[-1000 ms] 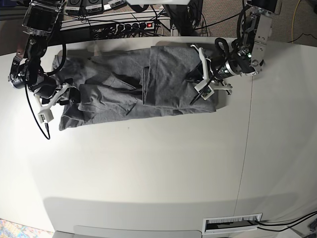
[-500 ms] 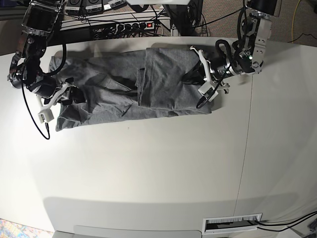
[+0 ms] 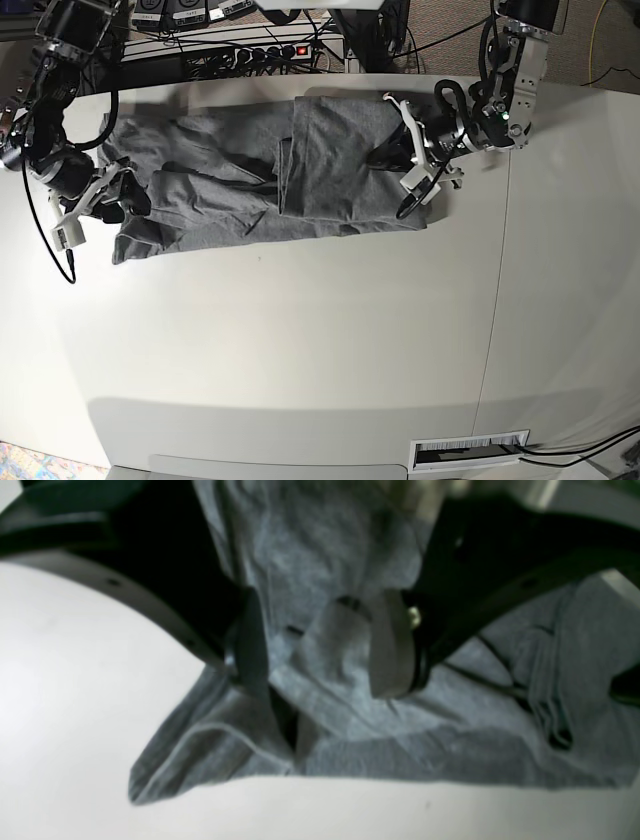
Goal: Fold the T-shirt properly
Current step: 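Hold the folded shirt with both grippers and adjust the right gripper's grip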
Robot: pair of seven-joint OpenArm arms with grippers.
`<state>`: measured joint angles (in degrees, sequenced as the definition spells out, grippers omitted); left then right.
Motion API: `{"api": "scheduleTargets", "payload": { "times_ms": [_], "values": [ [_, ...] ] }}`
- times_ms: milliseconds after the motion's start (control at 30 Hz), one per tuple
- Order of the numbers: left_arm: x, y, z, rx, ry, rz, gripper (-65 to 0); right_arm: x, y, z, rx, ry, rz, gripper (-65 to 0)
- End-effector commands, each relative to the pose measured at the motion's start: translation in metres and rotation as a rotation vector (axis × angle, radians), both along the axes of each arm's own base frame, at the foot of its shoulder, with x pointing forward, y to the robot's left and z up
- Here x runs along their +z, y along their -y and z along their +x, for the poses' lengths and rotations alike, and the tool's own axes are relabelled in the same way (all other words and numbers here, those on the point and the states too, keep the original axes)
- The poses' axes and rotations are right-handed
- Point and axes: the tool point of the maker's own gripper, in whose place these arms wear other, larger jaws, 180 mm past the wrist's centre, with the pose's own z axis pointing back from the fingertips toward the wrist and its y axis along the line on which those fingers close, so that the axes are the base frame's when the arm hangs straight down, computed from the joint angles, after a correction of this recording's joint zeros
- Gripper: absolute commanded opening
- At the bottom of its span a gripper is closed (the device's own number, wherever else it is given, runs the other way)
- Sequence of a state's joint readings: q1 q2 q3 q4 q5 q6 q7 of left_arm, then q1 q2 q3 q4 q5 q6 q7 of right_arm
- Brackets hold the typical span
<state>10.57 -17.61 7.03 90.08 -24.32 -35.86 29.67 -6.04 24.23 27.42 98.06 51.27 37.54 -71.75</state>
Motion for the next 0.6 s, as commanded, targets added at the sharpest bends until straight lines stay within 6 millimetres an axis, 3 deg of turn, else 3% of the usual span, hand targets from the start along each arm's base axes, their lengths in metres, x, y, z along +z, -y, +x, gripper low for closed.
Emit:
{"api": "scheduleTargets", "payload": {
  "times_ms": [0,333,567],
  "values": [
    [-0.033,-0.022,-0.019,-0.036,-0.086,0.186,-65.0,0.017,0.006,0.01,-0.003,0.067,-0.02,-30.9],
    [-0.033,-0.021,-0.019,-0.035,-0.087,0.184,-65.0,0.007,0.033,0.012,-0.063,0.056,-0.168,-30.9],
    [-0.033,-0.021,-0.019,-0.036,-0.086,0.183,-65.0,-0.004,0.038,0.014,-0.097,0.053,-0.119,-30.9]
  ]
}}
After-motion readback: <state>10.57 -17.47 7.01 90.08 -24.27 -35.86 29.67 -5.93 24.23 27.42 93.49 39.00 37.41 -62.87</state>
